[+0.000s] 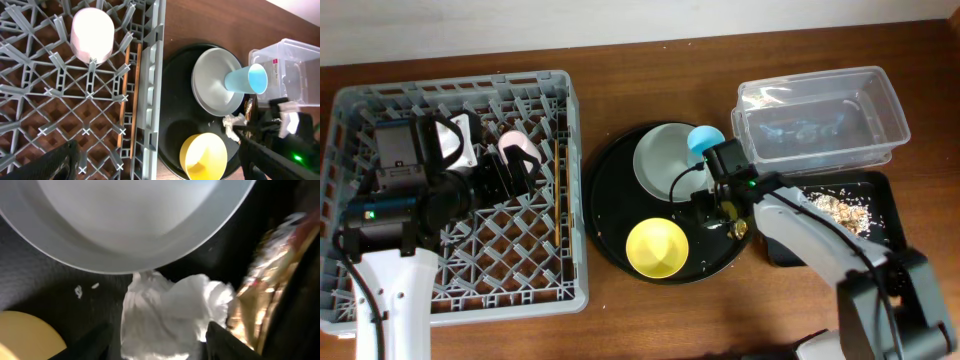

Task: Sort waste into correct bins and load items into the dishwasher rack
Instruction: 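Grasp the white tissue on the round tray with the right gripper, then drop the white tissue into the clear plastic bin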

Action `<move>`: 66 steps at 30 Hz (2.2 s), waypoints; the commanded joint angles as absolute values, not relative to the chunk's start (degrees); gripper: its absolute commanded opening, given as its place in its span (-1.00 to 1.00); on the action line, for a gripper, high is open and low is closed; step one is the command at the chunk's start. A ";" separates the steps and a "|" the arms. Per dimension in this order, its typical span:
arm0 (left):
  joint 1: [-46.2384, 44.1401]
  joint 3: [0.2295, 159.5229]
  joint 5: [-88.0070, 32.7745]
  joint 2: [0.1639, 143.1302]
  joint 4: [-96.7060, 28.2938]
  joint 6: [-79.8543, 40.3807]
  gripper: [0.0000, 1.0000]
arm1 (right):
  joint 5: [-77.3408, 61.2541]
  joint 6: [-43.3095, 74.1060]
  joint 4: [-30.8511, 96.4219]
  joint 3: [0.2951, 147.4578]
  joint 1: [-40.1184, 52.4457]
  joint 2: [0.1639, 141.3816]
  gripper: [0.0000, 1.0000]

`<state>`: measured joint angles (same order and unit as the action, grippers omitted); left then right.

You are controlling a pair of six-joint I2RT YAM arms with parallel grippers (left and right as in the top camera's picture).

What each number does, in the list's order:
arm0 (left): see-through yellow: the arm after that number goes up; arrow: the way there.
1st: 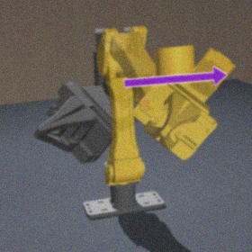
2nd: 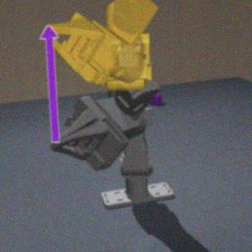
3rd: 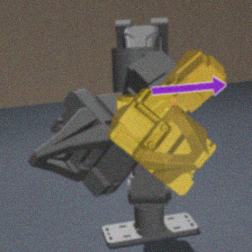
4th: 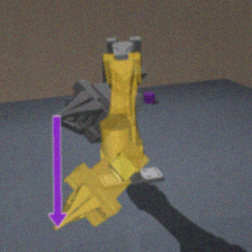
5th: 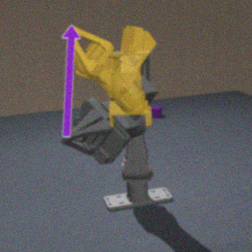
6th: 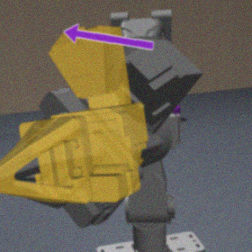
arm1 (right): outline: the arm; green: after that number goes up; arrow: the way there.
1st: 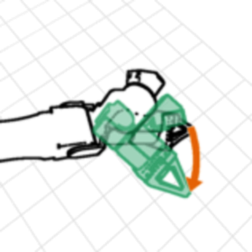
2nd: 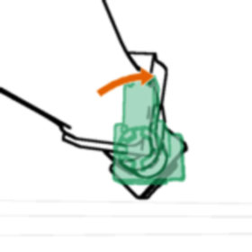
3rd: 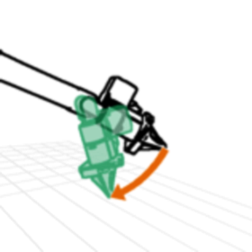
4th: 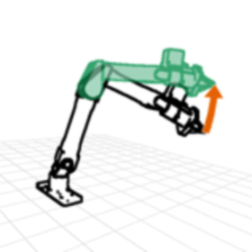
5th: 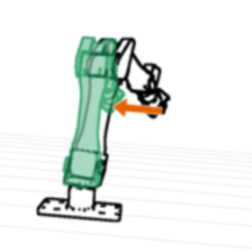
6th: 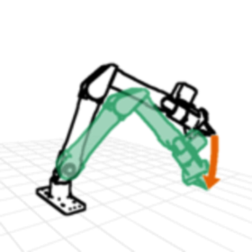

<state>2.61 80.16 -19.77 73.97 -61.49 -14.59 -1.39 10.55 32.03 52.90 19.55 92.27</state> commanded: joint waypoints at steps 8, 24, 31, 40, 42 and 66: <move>2.74 80.40 -20.60 74.02 -61.45 -14.33 0.99 | -14.48 7.97 31.62 54.52 19.88 95.98 -0.60; 2.74 80.40 -20.60 74.02 -61.45 -14.33 0.99 | 9.52 7.99 23.35 70.41 -0.32 95.59 -0.90; 2.74 80.40 -20.60 74.02 -61.47 -14.33 0.98 | 7.97 7.94 26.30 74.56 -2.96 93.19 0.88; 2.74 80.40 -20.60 74.02 -61.45 -14.33 0.99 | -8.56 7.27 68.20 77.67 2.46 81.14 0.08; 2.74 80.40 -20.60 74.02 -61.45 -14.33 0.99 | -7.03 7.38 67.02 73.32 7.90 81.32 0.09; 2.74 80.40 -20.60 74.02 -61.47 -14.33 0.99 | 2.81 9.93 28.62 50.81 15.35 99.00 -0.92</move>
